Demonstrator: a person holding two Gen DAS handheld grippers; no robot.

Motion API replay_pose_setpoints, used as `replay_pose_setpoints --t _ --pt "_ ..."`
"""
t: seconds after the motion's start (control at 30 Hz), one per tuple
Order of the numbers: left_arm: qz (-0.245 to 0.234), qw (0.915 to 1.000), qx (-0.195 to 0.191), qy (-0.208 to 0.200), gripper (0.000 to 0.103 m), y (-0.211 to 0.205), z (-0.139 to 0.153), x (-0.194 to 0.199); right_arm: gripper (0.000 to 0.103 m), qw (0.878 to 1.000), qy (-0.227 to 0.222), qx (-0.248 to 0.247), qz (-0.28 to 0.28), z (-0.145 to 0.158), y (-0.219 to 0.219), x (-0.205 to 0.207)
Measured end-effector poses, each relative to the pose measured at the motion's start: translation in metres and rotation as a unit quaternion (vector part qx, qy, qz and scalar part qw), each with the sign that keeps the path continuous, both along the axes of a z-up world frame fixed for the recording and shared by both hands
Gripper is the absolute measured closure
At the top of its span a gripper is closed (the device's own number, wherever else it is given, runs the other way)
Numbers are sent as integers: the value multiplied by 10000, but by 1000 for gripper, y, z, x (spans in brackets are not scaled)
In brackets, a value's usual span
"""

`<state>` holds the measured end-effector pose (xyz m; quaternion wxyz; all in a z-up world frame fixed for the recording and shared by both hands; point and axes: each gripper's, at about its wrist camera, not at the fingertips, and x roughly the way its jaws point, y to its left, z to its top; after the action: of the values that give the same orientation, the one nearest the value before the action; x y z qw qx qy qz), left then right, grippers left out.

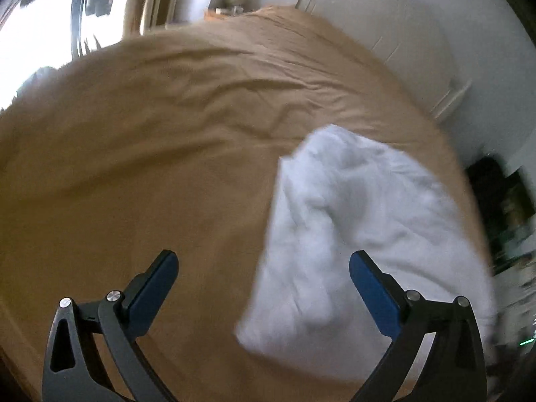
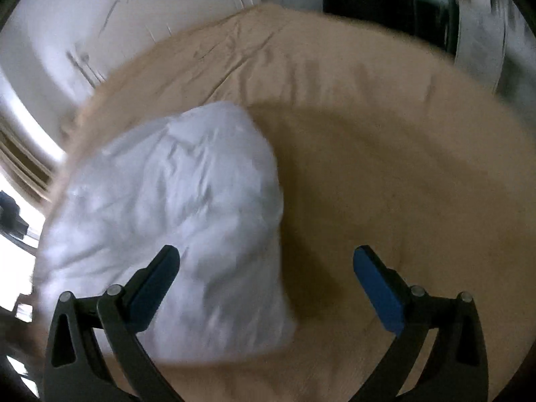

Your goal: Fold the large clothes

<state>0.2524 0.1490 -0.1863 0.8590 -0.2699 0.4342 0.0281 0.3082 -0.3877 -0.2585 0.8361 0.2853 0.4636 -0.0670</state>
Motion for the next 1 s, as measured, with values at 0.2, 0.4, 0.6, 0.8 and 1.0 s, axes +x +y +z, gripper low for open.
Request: replay_pose_setpoints --t 0.2,0.4,0.6,0.8,1.0 --pt "7 9851 -1689 311 1 -11 -46 -24 0 9841 1 1771 155 -47 25 -2" --pt "-136 9808 -1945 22 1 -32 -57 16 0 9790 58 2023 235 -75 45 38" --pt "159 9804 -1963 -104 18 -42 -63 38 18 9788 -313 2023 47 -70 45 47" --pt "231 9770 -2114 -182 61 -37 -35 21 57 9770 -646 2023 203 -34 54 31" --pt "-91 9852 -1707 -147 55 -30 -21 -35 49 9783 -318 1992 476 -38 59 -14"
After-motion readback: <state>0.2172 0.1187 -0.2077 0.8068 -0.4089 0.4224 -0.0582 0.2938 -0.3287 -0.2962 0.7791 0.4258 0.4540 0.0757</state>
